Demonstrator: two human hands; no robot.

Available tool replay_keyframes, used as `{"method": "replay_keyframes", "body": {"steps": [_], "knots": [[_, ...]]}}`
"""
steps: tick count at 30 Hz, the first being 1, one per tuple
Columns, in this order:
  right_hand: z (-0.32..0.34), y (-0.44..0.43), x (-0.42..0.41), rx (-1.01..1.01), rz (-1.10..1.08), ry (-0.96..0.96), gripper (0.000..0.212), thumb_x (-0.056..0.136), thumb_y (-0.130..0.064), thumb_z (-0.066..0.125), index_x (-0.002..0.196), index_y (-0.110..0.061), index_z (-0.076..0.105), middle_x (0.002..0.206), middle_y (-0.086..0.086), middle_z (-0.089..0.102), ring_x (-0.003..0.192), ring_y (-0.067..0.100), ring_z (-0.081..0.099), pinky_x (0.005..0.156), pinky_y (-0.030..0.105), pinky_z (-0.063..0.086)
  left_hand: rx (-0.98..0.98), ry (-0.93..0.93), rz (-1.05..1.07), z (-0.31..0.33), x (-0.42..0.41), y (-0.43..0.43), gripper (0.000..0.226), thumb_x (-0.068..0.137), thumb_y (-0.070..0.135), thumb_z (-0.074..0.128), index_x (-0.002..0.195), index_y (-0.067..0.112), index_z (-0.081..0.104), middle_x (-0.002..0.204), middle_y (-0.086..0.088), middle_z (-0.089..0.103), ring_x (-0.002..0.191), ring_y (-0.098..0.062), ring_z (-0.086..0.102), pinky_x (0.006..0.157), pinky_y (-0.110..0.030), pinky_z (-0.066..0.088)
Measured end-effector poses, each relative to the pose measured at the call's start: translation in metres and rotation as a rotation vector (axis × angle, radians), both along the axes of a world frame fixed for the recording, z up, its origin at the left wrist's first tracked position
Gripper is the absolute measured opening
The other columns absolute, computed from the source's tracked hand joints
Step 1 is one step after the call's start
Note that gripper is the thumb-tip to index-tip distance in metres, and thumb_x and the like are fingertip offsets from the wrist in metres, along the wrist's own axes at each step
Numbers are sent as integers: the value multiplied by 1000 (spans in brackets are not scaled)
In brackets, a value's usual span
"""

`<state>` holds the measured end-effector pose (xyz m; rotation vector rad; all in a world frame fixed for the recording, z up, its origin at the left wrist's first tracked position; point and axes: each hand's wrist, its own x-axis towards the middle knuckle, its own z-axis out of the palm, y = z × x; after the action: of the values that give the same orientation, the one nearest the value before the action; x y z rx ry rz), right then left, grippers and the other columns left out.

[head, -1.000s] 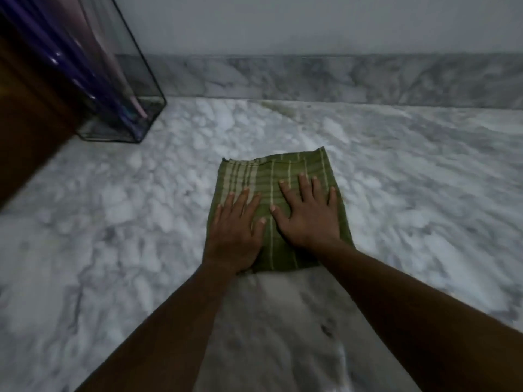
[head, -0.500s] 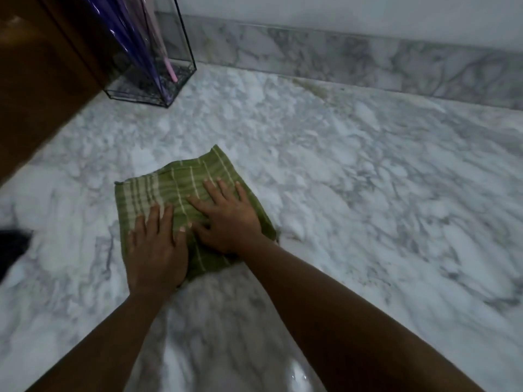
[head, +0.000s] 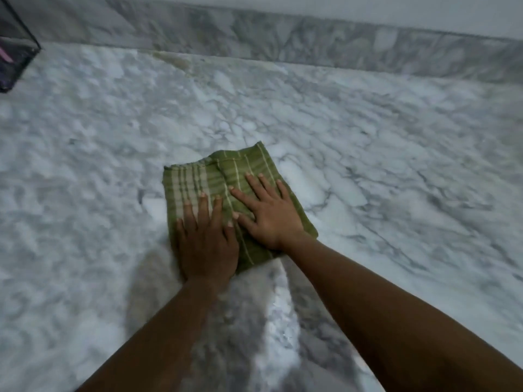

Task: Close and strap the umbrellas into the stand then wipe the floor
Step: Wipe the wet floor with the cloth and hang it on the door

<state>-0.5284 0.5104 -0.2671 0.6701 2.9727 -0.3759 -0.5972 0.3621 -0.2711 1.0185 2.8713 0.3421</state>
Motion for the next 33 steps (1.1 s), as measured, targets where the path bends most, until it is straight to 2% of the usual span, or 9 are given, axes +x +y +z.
{"method": "replay_keyframes", "body": {"steps": [7,13,15,18,22,28,33], "knots": [[-8,88,173,65,-379,1,60,98,-68,20,155,-54,11,170,-4,7,157,20,5,125,51,4,73,-91,-298,1,133,121,60,90,40,43,147,25,49,160,-6,38,150,-34,27,120,-51,17],[-8,140,301,87,-624,0,61,97,-68,26,155,-51,16,169,-2,10,156,20,7,125,50,5,203,-110,-522,-8,234,197,55,91,37,47,142,20,57,155,-9,45,147,-37,35,120,-51,20],[-8,153,335,91,-694,-11,61,98,-68,26,155,-51,16,169,-3,10,156,20,6,125,49,4,167,-123,-563,-7,266,217,56,93,39,42,146,22,53,159,-6,41,149,-34,30,122,-51,17],[-9,167,376,91,-808,-19,61,98,-68,24,155,-51,16,169,-4,10,156,20,6,125,49,5,49,-144,-660,-7,308,243,59,99,42,29,157,28,31,168,0,19,156,-28,8,125,-49,3],[-10,167,414,95,-1028,-28,60,98,-66,23,155,-50,15,169,-3,9,156,21,5,125,51,6,-34,-172,-797,-1,348,261,58,104,41,24,160,29,16,170,2,2,156,-26,-7,125,-48,-6],[-12,135,427,68,-1243,-46,60,97,-68,21,155,-52,14,170,-2,6,156,22,4,124,52,4,-120,-186,-1002,6,353,253,60,104,41,27,161,30,11,170,4,-4,155,-24,-12,125,-46,-9],[-8,65,407,55,-1320,-76,63,96,-69,16,156,-50,9,170,-2,2,156,24,2,124,53,2,-112,-225,-1102,6,325,199,59,104,41,30,160,33,14,169,9,-6,154,-19,-15,123,-42,-13]]}}
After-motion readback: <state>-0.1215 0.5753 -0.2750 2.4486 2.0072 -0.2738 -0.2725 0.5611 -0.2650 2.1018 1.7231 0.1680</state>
